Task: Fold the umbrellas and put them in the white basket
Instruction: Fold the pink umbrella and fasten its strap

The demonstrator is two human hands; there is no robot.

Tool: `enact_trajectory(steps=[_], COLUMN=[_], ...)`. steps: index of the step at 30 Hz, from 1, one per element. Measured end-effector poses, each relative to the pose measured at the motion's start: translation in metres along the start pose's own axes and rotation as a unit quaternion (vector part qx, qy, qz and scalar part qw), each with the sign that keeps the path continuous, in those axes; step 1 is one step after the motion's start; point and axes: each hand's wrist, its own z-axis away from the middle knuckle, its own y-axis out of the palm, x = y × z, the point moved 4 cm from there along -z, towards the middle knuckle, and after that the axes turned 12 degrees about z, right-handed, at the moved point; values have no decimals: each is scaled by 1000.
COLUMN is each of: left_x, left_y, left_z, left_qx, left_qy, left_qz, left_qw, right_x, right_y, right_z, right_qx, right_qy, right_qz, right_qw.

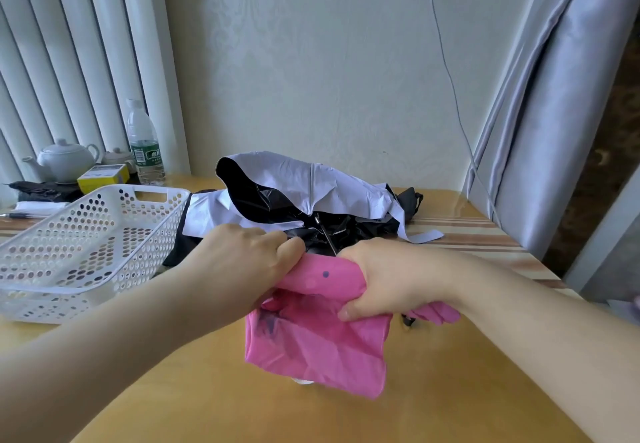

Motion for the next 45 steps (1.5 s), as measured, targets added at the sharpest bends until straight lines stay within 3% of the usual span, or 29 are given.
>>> enact_trajectory(steps=[4, 7, 9, 12, 14, 17, 21, 24, 26, 28, 31, 33, 35, 37, 40, 42, 45], left_x=[-5, -13, -12, 0, 2, 1, -1, -6, -8, -7, -4, -3, 0, -3, -14, -14, -18], left_y=[-9, 3, 7, 7, 7, 7, 5, -2, -5, -3, 8, 11, 7, 0, -5, -1, -6], left_z=[-13, -27, -33, -27, -21, -17, -16, -15, -15, -18, -20, -22, -23, -22, -15, -13, -20], left_qx=[54, 186, 212, 297, 324, 299, 234, 90, 71, 100, 203, 232, 202, 115, -9, -30, 17], left_qy=[-54, -134, -148, -197, -214, -213, -160, -10, -1, -58, -144, -131, -131, -93, 38, 72, 15], left_qz=[150, 229, 255, 334, 353, 311, 127, -5, 6, 71, 232, 263, 266, 199, 50, 12, 75], left_qw=[986, 946, 932, 873, 851, 877, 951, 996, 997, 991, 940, 927, 933, 969, 998, 997, 997], right_x=[2, 4, 7, 9, 9, 9, 6, -4, -3, 0, 6, 8, 9, 10, 5, 2, 4], right_y=[8, 6, 4, 4, 6, 8, 4, 0, 1, 2, 3, 4, 3, -3, -9, -7, -2], right_z=[-5, -7, -5, -1, -1, -5, -5, -4, -2, -2, -2, -2, -1, 1, 2, 2, -1], right_qx=[-50, -83, -94, -120, -143, -161, -5, 51, 47, 11, -61, -97, -127, -125, -12, 32, 1], right_qy=[5, 3, -4, -17, -22, -21, -12, 16, 15, 10, 2, -4, -11, -6, 17, 19, 10], right_qz=[146, 163, 173, 192, 215, 232, 75, -44, -60, 0, 167, 209, 207, 182, 49, 2, 19], right_qw=[988, 983, 980, 974, 966, 959, 997, 998, 997, 1000, 984, 973, 970, 975, 999, 999, 1000])
